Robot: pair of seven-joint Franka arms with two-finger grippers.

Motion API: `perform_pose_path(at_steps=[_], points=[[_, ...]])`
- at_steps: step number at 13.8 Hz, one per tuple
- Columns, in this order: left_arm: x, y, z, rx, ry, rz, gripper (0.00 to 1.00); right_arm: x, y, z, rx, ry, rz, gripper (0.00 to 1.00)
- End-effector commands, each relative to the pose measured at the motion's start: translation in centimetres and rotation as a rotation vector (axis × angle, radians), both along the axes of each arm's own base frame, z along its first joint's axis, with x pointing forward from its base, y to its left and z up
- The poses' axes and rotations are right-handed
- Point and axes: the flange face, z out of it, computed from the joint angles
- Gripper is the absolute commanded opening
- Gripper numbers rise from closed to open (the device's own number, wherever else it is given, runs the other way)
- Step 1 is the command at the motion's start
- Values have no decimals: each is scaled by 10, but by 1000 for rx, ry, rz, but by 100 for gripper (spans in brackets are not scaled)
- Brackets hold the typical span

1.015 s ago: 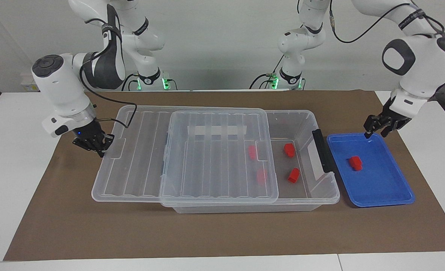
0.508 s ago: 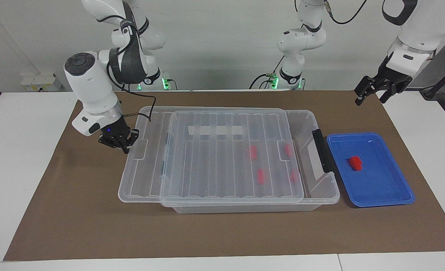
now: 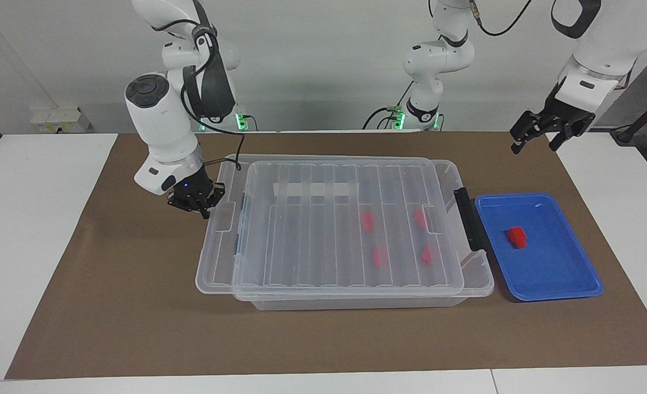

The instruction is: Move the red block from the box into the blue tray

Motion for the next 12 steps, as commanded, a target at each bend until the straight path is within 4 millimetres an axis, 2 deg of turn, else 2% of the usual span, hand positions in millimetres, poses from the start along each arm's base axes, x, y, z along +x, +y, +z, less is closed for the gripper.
perform_pose_path(at_steps=[1,7,12], points=[[0,-8,2,-11,-1,1,100,-13,15,2,55,23,20,0],[-1,-8,1,-11,5,-9,100,-18,35,2,60,26,53,0],[-3,-1,4,-9,11,-2,100,-18,36,3,61,25,54,0]])
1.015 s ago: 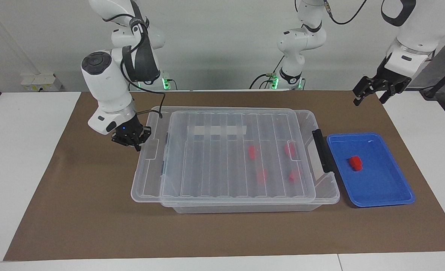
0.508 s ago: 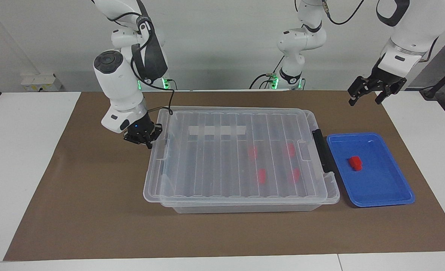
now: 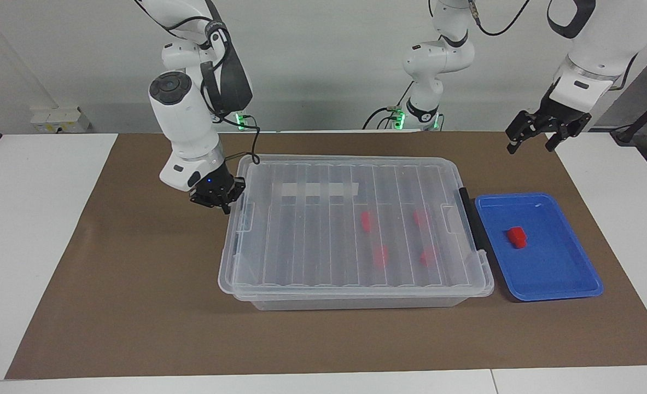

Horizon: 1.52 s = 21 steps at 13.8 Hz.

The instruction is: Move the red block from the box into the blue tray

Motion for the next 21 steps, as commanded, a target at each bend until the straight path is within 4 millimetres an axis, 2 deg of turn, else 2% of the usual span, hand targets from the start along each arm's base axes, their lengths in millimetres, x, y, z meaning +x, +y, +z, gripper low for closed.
perform_pose_path(at_steps=[1,3,5,8,9,11,13,14,17,18,19,20,21], points=[[-3,8,5,-9,8,13,100,-10,1,3,28,14,15,0],[-1,11,7,-6,6,14,100,-11,4,3,29,15,19,0],[1,14,26,-21,-18,22,100,-11,5,3,35,16,20,0],[10,6,16,-19,12,5,100,-11,5,3,35,17,18,0],[12,4,19,-25,15,-1,100,-11,5,3,36,19,18,0],[27,6,17,-33,47,-2,100,-15,1,12,35,21,3,0],[36,4,14,-27,76,-10,100,-21,-16,21,28,52,-48,0],[34,-4,16,-29,72,-22,100,-21,-32,27,25,44,-91,0],[33,-1,18,-25,63,-6,100,-23,-64,38,8,30,-208,0],[31,-2,17,-22,67,-6,100,-26,-73,44,-9,29,-260,9],[29,-4,17,-21,66,-11,100,-26,-81,50,-14,21,-315,94],[28,-4,19,-20,58,-19,100,-26,-85,56,-14,21,-363,100],[26,-5,21,-19,59,-24,100,-25,-88,65,-31,26,-378,100]])
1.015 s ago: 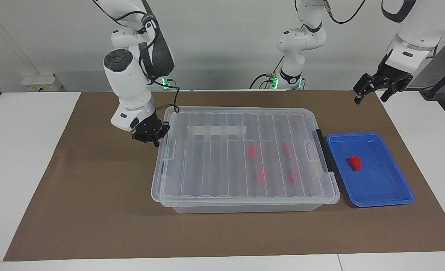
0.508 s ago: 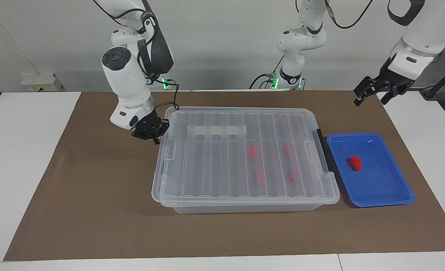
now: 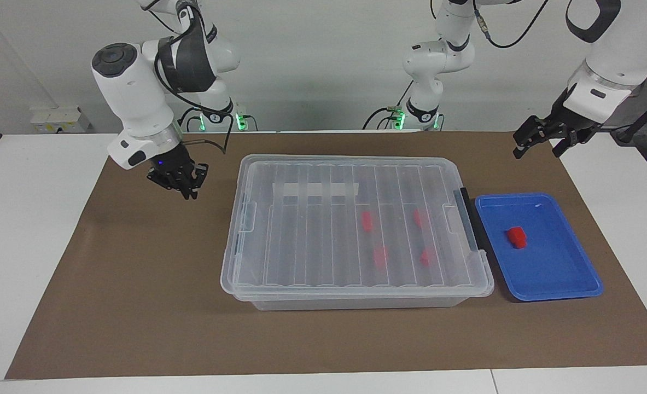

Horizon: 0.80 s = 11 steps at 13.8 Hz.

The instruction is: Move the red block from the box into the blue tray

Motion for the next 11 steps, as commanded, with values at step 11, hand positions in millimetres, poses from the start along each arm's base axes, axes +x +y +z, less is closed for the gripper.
perform_pose_path(at_steps=[11], points=[[-16,-9,4,15,9,-2,100,-20,-69,107,-71,0,-156,100]])
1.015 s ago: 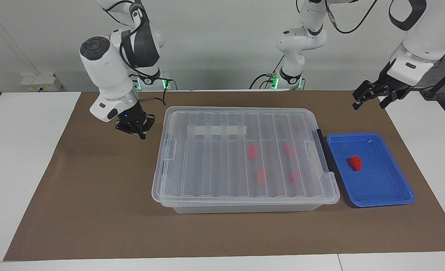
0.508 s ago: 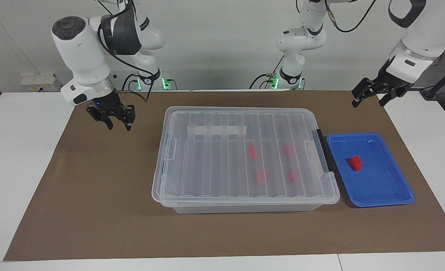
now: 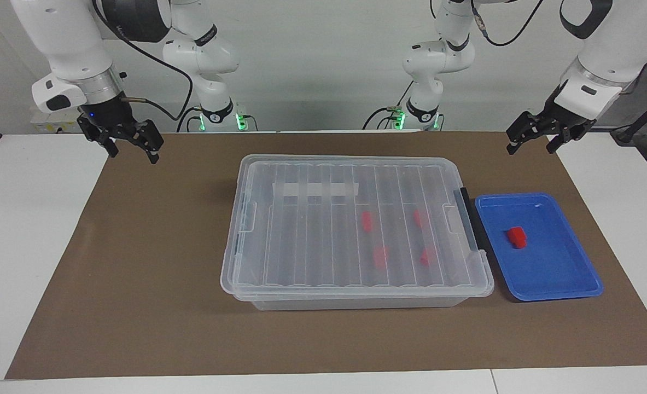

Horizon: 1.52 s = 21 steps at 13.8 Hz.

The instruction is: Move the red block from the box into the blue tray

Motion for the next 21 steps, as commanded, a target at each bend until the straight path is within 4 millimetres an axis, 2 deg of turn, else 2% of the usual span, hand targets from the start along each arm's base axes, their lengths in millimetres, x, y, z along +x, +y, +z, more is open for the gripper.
perform_pose_path(at_steps=[1,3,9,11,13,15,21], points=[[-10,3,0,12,-1,17,100,2,4,12,-11,6,-1,100],[-16,4,-3,14,8,20,100,10,9,16,-9,12,8,100],[-18,-2,-5,15,13,6,100,-3,26,1,-6,66,42,100],[-18,2,-6,15,17,17,100,-4,26,1,0,68,49,100],[-25,-3,-14,20,28,9,100,-7,27,-4,6,79,70,100],[-20,-4,-19,19,-33,11,100,-8,26,-6,5,84,76,100],[-24,-3,-26,20,-25,17,100,-8,27,-6,5,82,78,100]])
